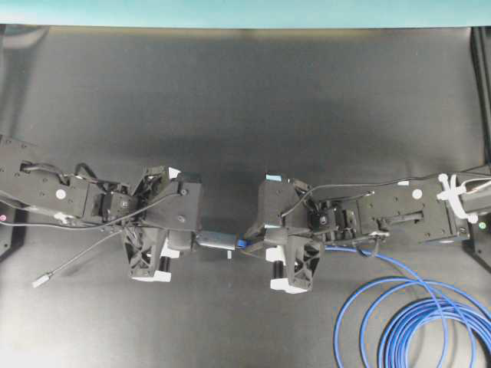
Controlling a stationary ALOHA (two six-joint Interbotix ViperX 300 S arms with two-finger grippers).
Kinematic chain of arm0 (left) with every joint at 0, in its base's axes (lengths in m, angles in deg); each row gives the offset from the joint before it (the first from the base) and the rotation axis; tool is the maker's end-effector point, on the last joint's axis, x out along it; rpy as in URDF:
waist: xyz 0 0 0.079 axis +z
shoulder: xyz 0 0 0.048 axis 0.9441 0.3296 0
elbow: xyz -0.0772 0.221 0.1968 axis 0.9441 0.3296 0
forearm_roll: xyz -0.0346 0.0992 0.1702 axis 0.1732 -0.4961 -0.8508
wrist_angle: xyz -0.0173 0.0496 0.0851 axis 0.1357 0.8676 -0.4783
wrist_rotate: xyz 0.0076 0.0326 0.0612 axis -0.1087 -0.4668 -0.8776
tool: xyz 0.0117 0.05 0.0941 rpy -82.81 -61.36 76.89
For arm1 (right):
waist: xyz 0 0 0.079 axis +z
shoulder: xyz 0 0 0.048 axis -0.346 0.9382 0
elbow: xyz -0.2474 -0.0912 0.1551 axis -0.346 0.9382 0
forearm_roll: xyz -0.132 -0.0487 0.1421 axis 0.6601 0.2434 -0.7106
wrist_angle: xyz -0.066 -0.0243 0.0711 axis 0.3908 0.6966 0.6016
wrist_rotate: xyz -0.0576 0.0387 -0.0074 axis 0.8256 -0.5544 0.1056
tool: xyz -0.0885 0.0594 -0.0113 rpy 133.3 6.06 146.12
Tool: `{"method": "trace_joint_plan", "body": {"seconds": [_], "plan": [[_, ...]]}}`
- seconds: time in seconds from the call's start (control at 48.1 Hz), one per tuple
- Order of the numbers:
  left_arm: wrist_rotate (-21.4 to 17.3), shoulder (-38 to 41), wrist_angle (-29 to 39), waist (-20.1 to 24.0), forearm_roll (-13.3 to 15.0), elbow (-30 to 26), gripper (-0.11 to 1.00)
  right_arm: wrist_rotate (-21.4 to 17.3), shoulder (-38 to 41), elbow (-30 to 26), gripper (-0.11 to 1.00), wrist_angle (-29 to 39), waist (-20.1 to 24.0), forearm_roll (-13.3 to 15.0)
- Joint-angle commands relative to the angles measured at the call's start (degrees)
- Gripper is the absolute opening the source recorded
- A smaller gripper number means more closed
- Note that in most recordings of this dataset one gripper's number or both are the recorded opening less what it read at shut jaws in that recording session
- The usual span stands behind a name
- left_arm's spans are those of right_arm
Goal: Insert the LAN cable into the hub.
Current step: 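Open the right gripper and pull it back from the plug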
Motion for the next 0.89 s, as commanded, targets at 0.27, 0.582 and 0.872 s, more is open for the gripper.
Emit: {"method": "trace_joint_plan", "body": {"seconds": [0.27, 0.582, 0.872], "plan": [[0.2, -0.7, -0.5, 0.2, -0.2, -0.5, 0.28, -3.3, -3.6, 4.9, 0.86, -0.5, 0.4, -0.9], [0.3, 0.1, -0.4, 0.1, -0.2, -0.1, 0.28, -5.7, -6.9, 10.8, 0.83, -6.2, 0.4, -1.1], [0.4, 1.1, -0.4, -0.1, -0.2, 0.4, 0.28, -5.7, -8.3, 12.3, 0.83, -10.4, 0.1, -1.1]]}}
